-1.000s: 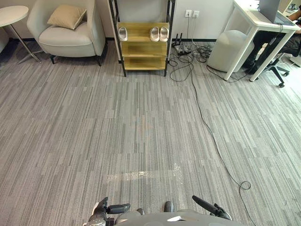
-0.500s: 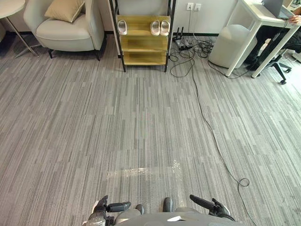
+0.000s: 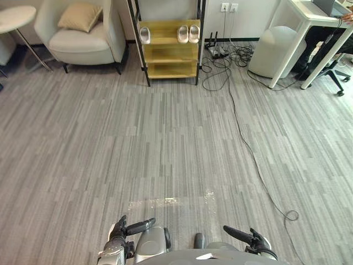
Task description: Organize the slippers on the shoe rack
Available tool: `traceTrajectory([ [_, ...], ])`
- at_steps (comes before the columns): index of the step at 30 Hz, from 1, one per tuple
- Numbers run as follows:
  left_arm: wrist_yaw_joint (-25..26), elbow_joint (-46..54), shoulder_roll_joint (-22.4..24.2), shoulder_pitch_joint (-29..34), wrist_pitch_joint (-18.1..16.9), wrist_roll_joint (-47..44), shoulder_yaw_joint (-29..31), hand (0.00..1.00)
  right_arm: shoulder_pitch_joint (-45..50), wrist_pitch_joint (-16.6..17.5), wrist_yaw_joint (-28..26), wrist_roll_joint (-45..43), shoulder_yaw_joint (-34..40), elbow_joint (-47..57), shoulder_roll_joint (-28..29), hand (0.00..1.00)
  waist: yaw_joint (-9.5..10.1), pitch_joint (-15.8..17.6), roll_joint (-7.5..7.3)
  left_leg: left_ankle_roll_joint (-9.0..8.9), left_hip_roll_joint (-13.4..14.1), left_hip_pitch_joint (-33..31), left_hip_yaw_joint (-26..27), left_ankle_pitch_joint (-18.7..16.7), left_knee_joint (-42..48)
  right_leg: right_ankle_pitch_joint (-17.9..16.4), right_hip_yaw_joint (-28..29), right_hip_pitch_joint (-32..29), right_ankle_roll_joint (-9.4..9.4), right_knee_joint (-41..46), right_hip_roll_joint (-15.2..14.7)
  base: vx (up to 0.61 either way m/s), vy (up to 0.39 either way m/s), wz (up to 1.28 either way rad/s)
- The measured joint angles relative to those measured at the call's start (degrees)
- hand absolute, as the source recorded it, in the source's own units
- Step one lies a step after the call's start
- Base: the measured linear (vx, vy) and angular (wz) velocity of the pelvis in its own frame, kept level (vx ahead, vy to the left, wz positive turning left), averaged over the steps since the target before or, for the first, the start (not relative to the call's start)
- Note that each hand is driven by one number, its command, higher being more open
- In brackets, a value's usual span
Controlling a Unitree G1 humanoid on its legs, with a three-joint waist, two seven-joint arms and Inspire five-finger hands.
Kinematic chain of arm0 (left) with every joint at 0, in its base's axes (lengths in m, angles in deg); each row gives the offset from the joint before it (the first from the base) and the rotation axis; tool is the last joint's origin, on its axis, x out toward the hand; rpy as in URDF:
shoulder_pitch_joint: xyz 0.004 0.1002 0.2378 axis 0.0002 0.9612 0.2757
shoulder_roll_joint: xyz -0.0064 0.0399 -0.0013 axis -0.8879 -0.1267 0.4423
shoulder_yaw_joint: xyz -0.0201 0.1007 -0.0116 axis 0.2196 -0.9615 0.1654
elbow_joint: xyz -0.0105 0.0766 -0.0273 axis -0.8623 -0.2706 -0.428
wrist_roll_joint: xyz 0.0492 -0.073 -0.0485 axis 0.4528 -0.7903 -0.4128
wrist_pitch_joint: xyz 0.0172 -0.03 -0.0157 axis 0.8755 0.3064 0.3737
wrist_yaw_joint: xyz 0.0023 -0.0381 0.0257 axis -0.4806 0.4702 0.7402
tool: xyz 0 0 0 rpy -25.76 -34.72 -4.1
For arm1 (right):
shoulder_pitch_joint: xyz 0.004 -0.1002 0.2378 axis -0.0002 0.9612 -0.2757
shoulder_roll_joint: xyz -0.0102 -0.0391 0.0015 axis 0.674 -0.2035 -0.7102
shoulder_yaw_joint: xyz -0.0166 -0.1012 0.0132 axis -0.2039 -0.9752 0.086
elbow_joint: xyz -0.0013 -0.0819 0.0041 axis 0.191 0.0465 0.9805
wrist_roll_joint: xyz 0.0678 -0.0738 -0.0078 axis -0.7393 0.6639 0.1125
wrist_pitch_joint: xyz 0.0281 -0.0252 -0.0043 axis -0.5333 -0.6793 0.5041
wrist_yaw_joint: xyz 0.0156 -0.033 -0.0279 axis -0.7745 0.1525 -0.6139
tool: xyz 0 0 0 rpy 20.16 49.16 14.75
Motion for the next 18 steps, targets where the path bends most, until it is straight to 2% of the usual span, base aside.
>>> traceTrajectory([
  [2, 0.07, 0.17, 0.37, -0.06, 0.12, 0.02, -0.21, 1.0, -0.14, -0.19, 0.0, 0.02, -0.08, 0.0, -0.49, 1.0, 0.36, -0.13, 0.55, -0.97, -2.31, 0.29, -0.08, 4.92, -15.99, -1.67, 1.33, -0.34, 1.5, 0.71, -2.04, 0.26, 0.206, -0.27],
  [4, 0.13, 0.17, 1.02, -0.03, 0.11, 0.01, -0.32, 1.0, -0.15, -0.28, -0.01, 0.02, -0.21, 0.0, -1.29, 1.0, 0.98, -0.54, 1.81, -1.53, -2.41, 0.42, -0.22, 8.44, -23.06, -2.82, 2.33, -0.28, 2.72, 0.84, -2.16, 0.31, 0.243, -0.38],
  [5, 0.05, -0.42, 1.65, 0.43, 0.12, -0.08, -0.31, 1.0, -0.58, -0.55, 0.1, 0.06, -1.08, -0.13, -2.22, 1.0, 2.02, -1.3, 2.98, 0.64, -2.23, 1.41, -0.17, 15.08, -24.5, -4.86, 4.04, 0.07, 4.54, 1.63, -2.63, 0.48, 0.332, -0.48],
  [6, 0.04, -0.43, 1.61, 0.41, 0.11, -0.1, -0.26, 1.0, -0.73, -0.58, 0.1, 0.06, -1.28, -0.16, -2.14, 1.0, 2.15, -1.36, 2.86, 1.12, -2.37, 1.31, -0.02, 15.37, -24.03, -5.26, 4.21, 0.04, 4.6, 1.94, -2.85, 0.5, 0.319, -0.43],
  [7, 0.05, -0.48, 0.49, -0.3, 0.09, -0.08, -0.3, 1.0, -1.34, -0.57, -0.06, 0.1, -2.5, -0.23, -1.15, 1.0, 2.15, -1.61, 0.99, 4.32, -3.83, 0.36, 0.81, 11.66, -19.34, -8.66, 5.0, -1.18, 6.52, 7.31, -4.64, 0.43, 0.212, -0.16],
  [8, 0.04, -0.56, 0.23, -0.62, 0.09, -0.04, -0.38, 1.0, -1.63, -0.53, -0.26, 0.11, -2.88, -0.21, -0.57, 1.0, 2.33, -1.96, 0.26, 4.83, -4.41, 0.63, 1.39, 9.29, -17.47, -10.86, 5.7, -3.36, 7.63, 13.48, -5.59, 0.43, 0.183, -0.24],
  [9, 0.03, -1.0, 0.22, -0.68, 0.21, -0.06, -0.59, 1.0, -2.1, -0.52, -0.43, 0.17, -2.88, -0.25, 0.25, 1.0, 2.52, -2.02, 0.14, 5.63, -4.75, 2.77, 2.08, 7.45, -16.25, -11.83, 7.27, -6.01, 9.08, 22.87, -5.96, 0.45, 0.185, -0.23],
  [10, 0.06, -1.16, 0.2, -0.47, 0.31, -0.06, -0.67, 1.0, -2.24, -0.45, -0.56, 0.1, -2.84, -0.16, 0.86, 1.0, 2.53, -2.11, 0.0, 6.11, -4.93, 4.55, 2.56, 6.43, -16.24, -11.75, 8.3, -7.38, 11.64, 28.26, -6.24, 0.47, 0.202, -0.25],
  [11, 0.05, -1.15, 0.08, 0.08, 0.33, -0.05, -0.75, 1.0, -2.51, -0.41, -0.9, 0.27, -3.1, -0.04, 1.16, 1.0, 2.4, -2.54, -0.28, 6.46, -5.26, 6.52, 2.94, 4.89, -16.13, -10.93, 9.1, -9.13, 17.51, 34.55, -6.71, 0.48, 0.199, -0.15],
  [12, 0.04, -1.13, -0.25, 0.21, 0.36, -0.05, -1.32, 1.0, -2.66, -0.05, -1.42, 0.48, -3.67, 0.28, 1.47, 1.0, 2.3, -2.98, -0.71, 6.67, -5.59, 8.71, 2.84, 3.03, -15.98, -8.31, 9.98, -11.5, 17.79, 42.62, -6.6, 0.47, 0.17, -0.09],
  [13, 0.0, -1.06, -0.47, 0.17, 0.37, -0.04, -1.61, 1.0, -2.89, -0.03, -1.54, 1.05, -3.68, 0.34, 1.65, 1.0, 2.28, -3.01, -0.99, 6.95, -5.87, 9.85, 2.6, 2.22, -16.22, -6.68, 9.79, -12.94, 17.74, 46.94, -6.8, 0.46, 0.088, 0.05],
  [14, 0.01, -1.05, -1.08, 0.03, 0.72, -0.01, -2.73, 1.0, -3.36, -0.06, -1.66, 1.36, -3.52, 0.32, 1.81, 1.0, 1.85, -2.86, -1.4, 7.21, -6.35, 12.18, 1.89, 0.95, -16.54, -7.02, 7.61, -15.49, 17.22, 54.41, -7.91, 0.44, 0.008, 0.18],
  [15, 0.02, -1.12, -1.18, -0.04, 1.16, -0.01, -3.37, 1.0, -3.82, -0.17, -1.69, 1.31, -2.85, 0.47, 1.69, 1.0, 1.09, -2.67, -1.16, 7.25, -6.51, 15.21, 1.1, 0.26, -17.63, -8.6, 4.07, -17.45, 15.74, 59.29, -8.75, 0.54, -0.02, 0.19],
  [16, 0.01, -1.21, -1.04, -0.24, 1.44, -0.02, -3.96, 1.0, -3.91, -0.15, -1.67, 1.32, -2.69, 0.83, 1.34, 1.0, 0.77, -2.32, -0.63, 7.25, -6.35, 18.06, 0.59, 0.25, -19.49, -10.29, 1.56, -18.48, 12.71, 60.52, -8.89, 0.45, -0.038, 0.15],
  [17, 0.07, -1.29, -0.87, -0.23, 1.51, -0.02, -4.49, 1.0, -3.9, -0.12, -1.69, 1.33, -2.66, 1.21, 1.03, 1.0, 0.52, -2.13, -0.14, 7.25, -5.98, 19.78, -0.01, 0.25, -20.63, -11.32, -0.2, -19.12, 10.91, 60.42, -8.73, 0.52, -0.101, 0.19],
  [18, 0.05, -1.29, -0.13, -0.47, 1.47, -0.02, -5.03, 1.0, -3.96, 0.18, -1.69, 1.33, -2.56, 2.42, 0.26, 1.0, -0.09, -1.31, 1.44, 7.23, -4.19, 23.51, -0.99, 0.26, -22.65, -13.91, -4.2, -21.44, 6.49, 57.27, -7.33, 0.33, -0.089, 0.28],
])
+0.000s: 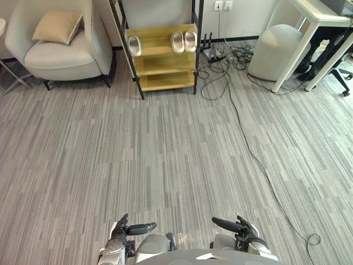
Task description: Organize the slippers on the shoe rack
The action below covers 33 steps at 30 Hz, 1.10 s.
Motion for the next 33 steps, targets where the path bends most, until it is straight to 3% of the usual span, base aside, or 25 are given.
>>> traceTrajectory([
  [1, 0.01, 0.0, 0.33, -0.17, -0.01, 0.0, 0.04, 1.0, -0.08, 0.12, 0.0, -0.01, 0.23, 0.83, -0.09, 1.0, -0.27, 0.33, 0.56, -0.02, 0.93, 0.97, -0.64, 0.01, -0.2, -0.75, -1.1, -1.71, -1.23, -2.95, 0.73, 0.42, -0.162, 0.47],
  [2, -0.18, 0.0, 0.5, -0.52, -0.03, 0.04, 0.14, 1.0, -0.3, 0.35, 0.02, -0.05, 0.31, 1.54, 0.01, 1.0, -0.61, 0.52, 0.79, -0.02, 2.09, 1.95, -1.48, 0.01, -0.09, -0.65, -1.12, -4.4, -1.25, -9.53, 1.71, 0.35, -0.2, 0.67],
  [3, -0.28, 0.02, 0.49, -0.57, -0.1, 0.09, 0.25, 1.0, -0.28, 0.44, 0.0, -0.05, 0.24, 2.07, 0.36, 1.0, -1.59, 0.24, 0.0, -1.0, 3.04, 3.01, -3.42, -0.52, 0.03, 2.54, 0.55, -6.3, -0.9, -21.01, 2.37, 0.52, -0.34, 0.85],
  [4, -0.32, 0.04, 0.24, -0.5, -0.15, 0.09, 0.48, 1.0, 0.47, 0.52, 0.03, -0.03, 0.19, 1.93, 0.83, 1.0, -1.96, -0.52, -2.01, -3.97, 2.72, 4.11, -4.63, -2.12, 0.08, 12.97, 3.23, -5.88, -0.89, -31.59, 2.69, 0.55, -0.402, 0.73],
  [5, -0.26, -0.87, 1.11, -1.25, -0.2, 0.09, 1.02, 1.0, 0.05, 0.5, -0.12, -0.24, 1.0, 1.2, 0.6, 1.0, -1.51, -0.17, -0.4, -6.05, 4.98, 5.72, -5.95, -3.9, 0.02, 16.05, 2.3, -4.94, -2.93, -30.33, 4.3, 0.51, -0.39, 0.33],
  [6, -0.28, -0.93, 1.61, -1.31, -0.18, 0.14, 1.03, 1.0, -0.38, 0.47, -0.08, -0.04, 1.03, 0.87, 0.35, 1.0, -1.31, -0.22, 0.2, -5.86, 5.74, 5.76, -6.31, -4.06, -0.02, 15.95, 2.36, -4.85, -2.97, -30.1, 5.01, 0.42, -0.31, 0.04],
  [7, -0.35, -0.98, 3.18, -1.61, -0.27, 0.2, 1.7, 1.0, -0.99, 0.56, 0.13, -0.01, 1.88, 0.8, 0.25, 1.0, -1.27, -0.18, 0.66, -5.47, 6.16, 5.58, -8.67, -3.54, 0.41, 13.2, 2.17, -4.73, -3.76, -29.25, 5.77, 0.36, -0.262, 0.05],
  [9, -0.97, -1.27, 4.63, -1.75, -0.16, 0.92, 2.63, 1.0, -0.65, 0.51, 0.13, -0.2, 3.18, 0.21, 0.55, 1.0, -1.97, -0.47, 1.26, -6.87, 7.37, 5.76, -9.85, -1.82, 1.83, 10.39, 0.43, -3.58, -4.57, -27.94, 6.18, 0.31, -0.216, 0.29],
  [11, -1.29, -1.03, 5.51, -2.09, -0.19, 1.42, 5.0, 1.0, 0.33, -0.09, 0.37, -0.38, 4.68, 0.9, 0.91, 1.0, -2.05, -0.19, 1.65, -8.22, 9.07, 1.56, -10.94, -0.93, 13.55, 8.64, -1.7, 0.58, -5.14, -29.87, 6.8, 0.32, -0.212, 0.5],
  [12, -1.19, -0.25, 6.26, -2.37, -0.19, 1.35, 7.94, 1.0, 1.45, -0.1, 0.37, -0.43, 4.44, 1.9, 0.9, 1.0, -1.92, 0.04, 1.69, -10.79, 10.33, -5.27, -11.45, 3.52, 27.97, 7.61, -3.27, 3.85, -5.35, -31.53, 6.81, 0.26, -0.173, 0.57],
  [13, -1.1, 0.41, 6.38, -2.2, -0.19, 1.34, 9.14, 1.0, 1.8, -0.14, 0.41, -0.71, 4.21, 2.25, 0.85, 1.0, -1.84, 0.59, 1.42, -11.55, 11.59, -8.46, -11.32, 6.14, 35.27, 7.18, -3.77, 6.16, -5.85, -32.88, 7.1, 0.26, -0.153, 0.53],
  [14, -0.97, 1.27, 6.37, -1.78, -0.16, 1.12, 9.78, 1.0, 2.16, -0.15, 0.48, -0.88, 4.03, 2.62, 0.84, 1.0, -1.5, 1.02, 1.98, -10.93, 13.94, -12.69, -9.55, 5.15, 44.02, 6.59, -4.66, 9.68, -6.51, -35.15, 7.93, 0.25, -0.11, 0.31],
  [15, -0.94, 2.02, 6.4, -1.69, -0.23, 0.88, 10.01, 1.0, 2.52, -0.15, 0.54, -1.37, 3.67, 2.83, 1.01, 1.0, -1.32, 0.97, 2.07, -10.47, 14.81, -15.12, -8.21, 4.09, 46.78, 6.34, -5.17, 11.51, -6.61, -36.5, 8.15, 0.25, -0.087, 0.29],
  [17, -0.57, 4.1, 6.67, -1.59, -0.56, 0.66, 9.35, 1.0, 3.0, -0.25, 0.41, -2.36, 2.49, 3.23, 1.59, 1.0, -0.07, 1.01, 1.69, -8.57, 14.8, -20.44, -2.1, 0.69, 44.23, 6.28, -5.39, 16.65, -6.08, -40.98, 7.8, 0.26, -0.021, 0.1],
  [18, -0.54, 4.1, 6.59, -1.6, -0.67, 0.67, 9.28, 1.0, 3.0, -0.27, 0.39, -2.37, 2.48, 3.2, 1.59, 1.0, 0.02, 1.03, 1.66, -8.32, 14.62, -20.79, -1.69, 0.44, 43.29, 6.3, -5.37, 16.96, -5.96, -41.31, 7.71, 0.35, 0.058, -0.05],
  [19, -0.51, 4.06, 6.09, -1.93, -0.81, 0.66, 8.65, 1.0, 2.9, -0.31, 0.45, -2.38, 2.52, 3.03, 1.79, 1.0, 0.28, 1.08, 1.27, -8.22, 11.94, -22.08, -0.19, -0.27, 33.52, 6.55, -5.32, 18.69, -4.69, -43.22, 6.77, 0.34, 0.116, -0.09],
  [21, -0.41, 3.91, 5.77, -2.21, -0.77, 0.65, 7.83, 1.0, 2.72, -0.36, 0.6, -2.37, 2.54, 2.69, 2.02, 1.0, 0.46, 1.22, 0.79, -7.76, 6.88, -22.38, -0.57, 1.89, 15.13, 5.9, -4.62, 20.88, -3.28, -45.07, 5.17, 0.43, 0.171, -0.23],
  [22, -0.28, 3.7, 5.52, -2.1, -0.76, 0.63, 6.61, 1.0, 2.69, -0.48, 0.67, -2.32, 2.48, 0.95, 1.61, 1.0, 1.5, 0.86, 0.64, -7.08, 4.28, -20.54, -1.96, 13.08, 5.77, 5.23, -3.06, 22.7, -1.55, -46.66, 4.52, 0.48, 0.197, -0.35],
  [23, -0.3, 3.61, 5.63, -2.09, -0.77, 0.6, 6.52, 1.0, 2.68, -0.58, 0.68, -2.31, 2.45, 0.47, 1.38, 1.0, 1.61, 0.66, 0.55, -5.3, 3.79, -20.0, -1.82, 13.26, 5.35, 4.99, -2.61, 22.85, -1.06, -46.9, 4.58, 0.49, 0.185, -0.25],
  [25, -0.54, 1.74, 3.33, -3.21, -0.83, 0.59, 5.43, 1.0, 2.4, -0.87, 0.72, -2.31, 2.43, -0.8, 3.46, 1.0, 1.17, -0.47, -2.99, -3.7, 1.18, -20.62, -0.24, 9.81, 8.52, 5.12, -0.13, 23.33, -0.62, -47.07, 1.4, 0.5, 0.192, -0.04],
  [26, -0.52, 1.55, 3.02, -3.44, -0.78, 0.59, 5.09, 1.0, 2.41, -0.89, 0.48, -2.31, 2.43, -1.04, 3.56, 1.0, 1.31, -0.64, -3.35, -3.4, 1.07, -20.47, 0.19, 9.16, 9.39, 5.14, 0.51, 23.13, -0.59, -45.98, 0.97, 0.58, 0.257, -0.22],
  [28, -0.42, 0.75, 2.84, -3.39, -0.68, 0.61, 4.62, 1.0, 2.41, -0.84, 0.37, -2.29, 2.45, -1.27, 3.51, 1.0, 1.32, -0.98, -3.35, -2.65, 0.73, -18.23, 1.33, 6.62, 10.36, 5.25, 2.6, 21.86, -0.43, -39.92, -0.06, 0.35, 0.168, -0.25],
  [29, -0.44, 0.02, 2.8, -3.4, -0.66, 0.62, 3.95, 1.0, 2.39, -0.7, 0.23, -2.27, 2.45, -1.26, 3.25, 1.0, 1.27, -1.19, -3.15, -2.4, 0.55, -16.24, 1.89, 5.4, 9.75, 5.62, 4.06, 19.42, 0.2, -32.79, -0.61, 0.23, 0.117, -0.22],
  [31, -0.42, -0.84, 2.2, -3.48, -0.59, 0.61, 1.82, 1.0, 1.93, -0.55, 0.04, -2.24, 3.01, -1.28, 3.05, 1.0, 0.92, -1.06, -2.88, -1.48, -0.09, -11.16, 1.83, 4.0, 6.81, 7.44, 6.38, 12.43, 5.08, -14.83, -1.55, 0.36, 0.145, -0.13],
  [33, -0.35, -1.58, 2.11, -3.5, -0.45, 0.55, 0.62, 1.0, 1.57, -0.3, 0.04, -2.23, 2.99, -1.22, 2.79, 1.0, 0.69, -0.9, -2.56, -1.47, -0.38, -7.09, 0.86, 2.98, 4.41, 4.18, 4.67, 8.64, 3.35, -6.06, -1.48, 0.34, 0.057, 0.08],
])
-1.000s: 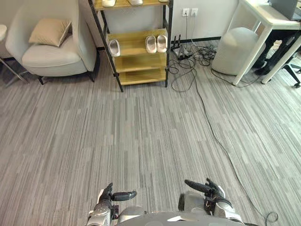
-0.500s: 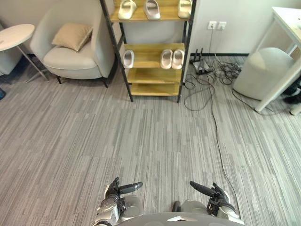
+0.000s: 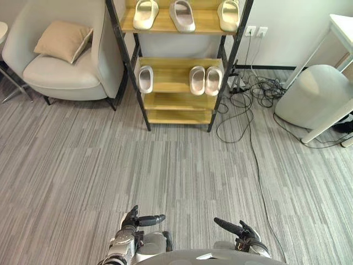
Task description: Organize the slippers on the shoe rack
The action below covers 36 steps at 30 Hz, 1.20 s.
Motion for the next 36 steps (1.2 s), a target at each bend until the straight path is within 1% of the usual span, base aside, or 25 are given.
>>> traceTrajectory([
  [1, 0.0, -0.21, 0.06, 0.18, 0.09, -0.03, -0.61, 1.0, -0.12, 0.19, -0.05, 0.02, -0.51, 0.21, -0.27, 1.0, -0.28, -0.01, 0.31, -0.02, 0.19, 2.64, -0.41, 0.01, -1.42, -1.68, -2.73, -2.12, -2.72, 1.49, 0.27, 0.39, -0.039, 0.18],
  [3, 0.04, -0.23, 0.45, 0.28, 0.25, -0.16, -0.51, 1.0, -0.19, 0.38, -0.27, 0.46, -0.64, 1.17, -0.47, 1.0, -0.83, 0.08, 1.01, -0.04, 1.48, 5.94, -0.84, 0.02, -3.11, -4.04, -6.49, -5.47, -5.96, -1.86, 1.76, 0.4, -0.095, 0.23],
  [4, 0.05, -0.26, 0.67, 0.51, 0.27, -0.38, -0.37, 1.0, -0.47, 0.64, -0.28, 0.47, -0.59, 1.8, -0.66, 1.0, -1.19, 0.4, 1.75, -0.07, 2.89, 7.19, -1.37, 0.0, -3.48, -4.27, -7.16, -7.84, -6.26, -7.05, 3.58, 0.27, -0.12, 0.3],
  [6, 0.08, -0.27, 0.76, 0.87, 0.26, -0.4, -0.31, 1.0, -0.82, 0.82, -0.24, 0.47, -0.58, 2.28, -0.75, 1.0, -1.84, 0.55, 2.16, -0.52, 4.38, 8.4, -2.17, -0.27, -4.28, -2.68, -6.61, -10.63, -5.66, -15.63, 5.28, 0.31, -0.181, 0.36],
  [7, 0.04, -0.26, 0.25, 1.44, 0.27, -0.4, -0.22, 1.0, -0.87, 0.82, -0.19, 0.81, -0.86, 2.06, -0.68, 1.0, -2.38, 0.16, 1.03, -2.63, 3.97, 9.28, -3.36, -1.15, -5.18, 4.36, -4.68, -10.92, -5.15, -27.27, 5.93, 0.37, -0.235, 0.44],
  [8, -0.13, -0.42, -0.06, 1.49, 0.29, -0.34, -0.13, 1.0, -0.46, 0.64, -0.18, 0.8, -0.84, 1.93, -0.54, 1.0, -2.51, -0.14, 0.27, -4.47, 3.8, 10.13, -4.43, -2.15, -5.2, 12.67, -4.15, -10.58, -7.38, -28.82, 5.92, 0.45, -0.299, 0.27],
  [9, -0.01, -1.34, 1.58, 0.97, 0.24, -0.28, 1.35, 1.0, -1.23, 0.72, -0.18, 1.21, -0.41, 1.43, -1.42, 1.0, -2.01, -0.17, 3.23, -5.53, 6.75, 11.3, -4.92, -2.82, -4.92, 10.73, -4.79, -9.47, -8.75, -27.98, 8.51, 0.38, -0.254, 0.04],
  [11, -0.18, -1.3, 3.32, 1.26, 0.27, 0.23, 2.83, 1.0, -1.25, 0.78, -0.16, 1.43, 0.44, 1.6, -1.69, 1.0, -2.37, -0.28, 4.96, -6.93, 8.71, 11.32, -5.12, -1.83, -2.57, 8.0, -5.96, -8.02, -9.64, -27.87, 10.04, 0.38, -0.272, 0.04],
  [12, -0.34, -1.26, 3.51, 1.19, 0.27, 0.58, 3.62, 1.0, -1.19, 0.69, -0.11, 1.45, 0.81, 1.87, -1.53, 1.0, -2.44, -0.15, 5.13, -7.27, 9.35, 10.42, -5.35, -1.64, 0.65, 7.34, -6.41, -6.99, -9.86, -28.2, 10.31, 0.35, -0.282, 0.27],
  [13, -0.57, -0.84, 3.69, 1.12, 0.3, 0.76, 5.48, 1.0, -0.69, 0.49, -0.04, 1.53, 1.12, 2.23, -1.21, 1.0, -2.64, 0.24, 4.97, -8.22, 10.56, 6.51, -6.56, -1.04, 11.47, 6.25, -7.1, -3.98, -10.16, -29.52, 10.66, 0.22, -0.19, 0.25],
  [14, -0.6, -0.5, 3.73, 1.16, 0.3, 0.76, 6.29, 1.0, -0.5, 0.45, -0.05, 1.54, 1.04, 2.33, -1.21, 1.0, -2.57, 0.46, 4.89, -8.75, 11.19, 4.81, -6.77, -0.13, 15.99, 5.86, -7.23, -2.83, -10.22, -30.06, 10.78, 0.26, -0.222, 0.26],
  [15, -0.64, 0.52, 3.9, 1.56, 0.28, 0.69, 7.35, 1.0, 0.01, 0.27, 0.09, 1.48, 0.7, 2.78, -1.22, 1.0, -2.38, 0.74, 4.53, -9.6, 12.56, 1.22, -6.64, 0.96, 24.67, 5.39, -7.48, -0.43, -10.36, -31.41, 11.15, 0.19, -0.134, 0.12],
  [16, -0.56, 2.23, 4.35, 2.07, 0.18, 0.56, 8.93, 1.0, 0.65, 0.23, 0.26, 1.49, -0.43, 3.4, -1.3, 1.0, -2.05, 0.83, 4.64, -9.69, 14.63, -3.67, -4.91, -0.07, 34.95, 4.62, -7.53, 3.24, -10.96, -33.57, 11.73, 0.23, -0.152, 0.05],
  [18, -0.63, 3.41, 4.65, 2.32, 0.03, 0.5, 8.77, 1.0, 1.19, 0.23, 0.23, 1.49, -0.56, 3.31, -1.26, 1.0, -1.55, 0.82, 4.53, -8.85, 15.68, -7.03, -1.42, -1.69, 37.39, 4.84, -7.22, 6.92, -10.73, -36.4, 11.86, 0.21, -0.06, -0.13],
  [20, -0.72, 4.18, 4.38, 2.28, -0.88, -0.11, 8.72, 1.0, 1.2, 0.11, 0.27, 1.45, -0.56, 2.88, -1.3, 1.0, -0.62, 0.87, 4.4, -7.59, 14.56, -10.54, 2.12, -3.44, 30.32, 5.08, -5.58, 10.02, -10.19, -39.73, 11.62, 0.32, 0.034, -0.38],
  [22, -0.71, 4.34, 3.89, 1.75, -0.9, -0.46, 8.38, 1.0, 0.99, -0.12, 0.52, 1.42, -0.5, 2.01, -1.08, 1.0, 0.13, 1.33, 3.4, -7.5, 9.81, -11.5, 1.59, -3.03, 14.4, 4.79, -3.64, 12.12, -9.28, -41.48, 9.76, 0.4, 0.15, -0.46],
  [23, -0.73, 4.31, 3.51, 1.52, -0.92, -0.45, 7.94, 1.0, 0.98, -0.18, 0.53, 1.42, -0.5, 1.77, -0.99, 1.0, 0.41, 1.61, 2.88, -7.46, 7.2, -11.28, 1.01, -0.51, 6.25, 4.51, -2.99, 13.25, -8.47, -42.5, 8.49, 0.37, 0.189, -0.39],
  [24, -0.52, 4.13, 3.46, 1.54, -0.96, -0.47, 6.96, 1.0, 1.08, -0.18, 0.52, 1.4, -0.51, 1.61, -1.22, 1.0, 0.43, 1.44, 3.13, -7.6, 5.31, -10.95, -0.14, 4.38, -1.64, 3.97, -2.39, 14.3, -7.2, -43.39, 7.97, 0.36, 0.226, -0.38],
  [25, -0.28, 3.52, 3.69, 1.61, -1.02, -0.5, 6.34, 1.0, 1.21, -0.14, 0.52, 1.42, -0.68, 1.08, -1.71, 1.0, 0.75, 0.99, 4.15, -6.64, 5.27, -10.74, -0.92, 12.46, -4.61, 3.27, -1.56, 15.11, -5.98, -44.1, 8.44, 0.38, 0.233, -0.25],
  [26, -0.17, 2.63, 3.16, 0.98, -0.93, -0.49, 6.08, 1.0, 0.43, -0.27, 0.58, 1.48, -1.16, -0.36, -1.42, 1.0, 0.46, 0.66, 2.99, -2.41, 3.75, -9.97, -0.63, 12.17, -4.28, 2.48, -1.37, 16.08, -4.72, -44.35, 7.06, 0.36, 0.222, -0.12],
  [29, -0.25, 2.01, 1.28, 0.38, -0.91, -0.43, 5.47, 1.0, 0.34, -0.38, 0.33, 1.6, -1.64, -0.64, 0.59, 1.0, 0.51, 0.0, -0.43, -0.55, 0.92, -10.13, 0.17, 7.97, -1.89, 2.04, -1.52, 16.99, -3.98, -44.19, 3.86, 0.36, 0.196, 0.04],
  [31, -0.21, 1.78, 1.27, 0.44, -0.82, -0.46, 5.32, 1.0, 0.34, -0.43, 0.16, 1.6, -1.64, -0.65, 0.49, 1.0, 0.62, -0.08, -0.44, 0.18, -0.01, -9.05, 0.39, 4.94, -0.6, 2.07, -1.29, 16.69, -3.8, -40.68, 2.8, 0.28, 0.195, 0.0],
  [33, -0.22, 1.36, 1.34, 0.77, -0.74, -0.55, 4.57, 1.0, 0.38, -0.42, -0.09, 1.67, -1.64, -0.66, -0.45, 1.0, 0.7, -0.43, 0.69, 0.58, -0.13, -6.16, 0.76, 2.86, -1.44, 1.96, 0.06, 12.75, -3.26, -28.99, 2.13, 0.23, 0.194, -0.13],
  [35, -0.29, 0.98, 0.82, 0.88, -0.73, -0.57, 1.9, 1.0, -0.07, -0.36, -0.18, 1.98, -1.5, -0.59, -0.8, 1.0, 0.59, -0.17, 1.37, 1.3, -0.28, -2.4, 1.23, 1.05, -2.45, 0.86, 1.65, 5.64, 1.52, -11.56, 1.27, 0.29, 0.188, -0.15],
  [36, -0.35, 0.8, 0.45, 0.88, -0.69, -0.57, 1.08, 1.0, -0.23, -0.24, -0.18, 2.06, -1.58, -0.51, -0.78, 1.0, 0.48, -0.2, 1.32, 1.4, -0.36, -1.23, 1.2, 0.6, -2.66, -0.15, 1.28, 3.99, 1.59, -8.29, 1.22, 0.32, 0.109, -0.03],
])
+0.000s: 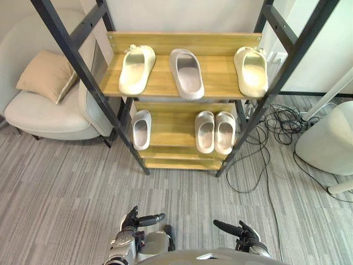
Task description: Organize the slippers on the shoe rack
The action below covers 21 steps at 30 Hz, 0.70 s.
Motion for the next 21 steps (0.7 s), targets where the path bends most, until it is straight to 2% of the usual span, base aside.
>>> traceTrajectory([
  [2, -0.14, -0.44, -0.33, -0.01, -0.01, -0.01, -1.37, 1.0, -0.08, 0.43, -0.07, 0.05, -0.12, 0.4, -0.03, 1.0, -0.32, -0.05, 0.04, 0.01, -0.1, 3.17, -0.52, -0.49, -1.6, -2.74, -3.05, -3.53, -3.04, 2.67, 0.23, 0.28, 0.028, 0.2],
  [3, -0.29, -0.65, -0.07, 0.04, 0.0, -0.01, -1.51, 1.0, -0.26, 0.66, -0.07, 0.04, -0.12, 0.63, -0.03, 1.0, -0.97, 0.0, 0.21, 0.0, 0.19, 4.71, -2.15, -0.49, -2.5, -4.18, -5.34, -5.91, -5.52, -0.93, 1.54, 0.23, -0.034, 0.45],
  [4, -0.34, -0.92, 0.02, 0.04, -0.01, 0.01, -1.51, 1.0, -0.45, 0.73, -0.07, 0.04, -0.1, 0.67, -0.03, 1.0, -1.18, 0.05, 0.29, 0.0, 0.39, 4.98, -2.8, -0.49, -2.49, -4.42, -5.48, -6.59, -5.95, -3.19, 2.21, 0.28, -0.086, 0.71],
  [5, -0.45, -0.94, 0.2, 0.13, 0.3, -0.05, -1.35, 1.0, -0.57, 0.73, -0.04, 0.06, -0.07, 0.96, -0.01, 1.0, -1.45, 0.04, 0.27, -0.47, 0.53, 5.57, -4.29, -0.73, -2.33, -3.03, -5.38, -7.2, -6.55, -11.34, 3.55, 0.28, -0.13, 0.66],
  [6, -0.59, -0.89, -0.13, 0.16, 0.42, 0.0, -1.17, 1.0, -0.17, 0.77, -0.03, -0.04, -0.11, 0.93, 0.29, 1.0, -1.36, -0.39, -0.71, -2.16, -0.06, 6.32, -5.45, -1.68, -2.3, 3.5, -5.06, -7.08, -7.76, -18.32, 3.99, 0.28, -0.138, 0.66],
  [7, -0.47, -1.17, 0.27, 0.12, 0.65, 0.0, -0.92, 1.0, -0.17, 0.54, -0.14, 0.02, 0.39, 0.83, 0.28, 1.0, -1.45, -0.43, 0.07, -2.79, 0.39, 7.0, -6.35, -2.24, -2.36, 3.48, -5.92, -5.87, -8.07, -18.58, 4.31, 0.34, -0.183, 0.38],
  [8, -0.46, -1.09, 1.6, 0.51, 0.62, 0.05, 0.61, 1.0, 0.05, 0.65, -0.09, 0.09, 0.59, 0.47, -0.33, 1.0, -0.9, -1.34, 1.52, -3.22, 1.77, 7.01, -6.47, -2.46, -2.24, 3.64, -6.23, -4.39, -8.37, -20.57, 5.5, 0.28, -0.156, 0.16],
  [11, -0.63, -1.13, 3.05, 0.87, 0.62, 0.24, 1.22, 1.0, 0.4, 0.52, -0.04, 0.1, 1.29, 0.2, -1.28, 1.0, -0.85, -1.54, 3.33, -4.72, 3.77, 8.26, -6.47, -2.91, -2.29, 4.0, -7.08, -0.84, -9.19, -24.83, 7.85, 0.23, -0.163, 0.02],
  [15, -0.94, -1.01, 2.85, 0.55, 0.62, 0.53, 1.22, 1.0, 0.73, 0.46, 0.33, 0.0, 2.82, 0.34, -0.68, 1.0, -1.43, -1.05, 2.68, -5.6, 4.38, 7.4, -6.2, -2.89, 1.82, 3.96, -8.27, 1.97, -9.26, -27.34, 7.76, 0.08, -0.076, 0.14],
  [16, -0.79, -0.73, 2.25, 0.25, 0.6, 0.77, 1.99, 1.0, 0.9, 0.46, 0.37, -0.02, 3.0, 0.44, -0.14, 1.0, -1.35, -0.35, 1.56, -6.18, 4.5, 4.93, -5.66, -3.0, 7.78, 3.96, -8.79, 3.32, -9.26, -28.36, 7.21, 0.04, -0.031, 0.17],
  [18, -0.71, -0.51, 2.05, 0.21, 0.6, 0.75, 2.3, 1.0, 0.95, 0.46, 0.37, -0.11, 3.06, 0.46, 0.2, 1.0, -1.24, -0.21, 1.16, -6.36, 4.57, 3.89, -5.65, -3.02, 10.56, 3.98, -9.08, 4.32, -9.23, -29.31, 7.03, 0.03, -0.005, 0.13],
  [19, -0.73, -0.44, 1.99, 0.21, 0.6, 0.75, 2.24, 1.0, 0.99, 0.45, 0.34, -0.13, 3.08, 0.42, 0.22, 1.0, -1.11, -0.2, 1.08, -7.44, 4.57, 3.61, -5.66, -3.03, 12.13, 4.33, -9.19, 5.37, -9.06, -30.51, 6.82, 0.03, 0.05, 0.07],
  [20, -0.74, -0.44, 1.93, 0.19, 0.57, 0.74, 2.22, 1.0, 0.99, 0.47, 0.33, -0.13, 3.06, 0.43, 0.25, 1.0, -0.99, -0.15, 0.99, -7.72, 4.45, 3.15, -5.68, -2.98, 13.16, 4.55, -9.16, 5.88, -9.01, -31.05, 6.57, 0.02, 0.088, 0.02],
  [21, -0.79, -0.42, 1.41, 0.26, 0.39, 0.74, 2.17, 1.0, 1.03, 0.46, 0.3, -0.14, 2.87, 0.41, 0.6, 1.0, -0.91, -0.01, 0.58, -7.24, 4.21, 2.36, -5.7, -4.9, 13.24, 4.86, -9.04, 6.53, -8.86, -31.96, 5.94, 0.02, 0.117, 0.02],
])
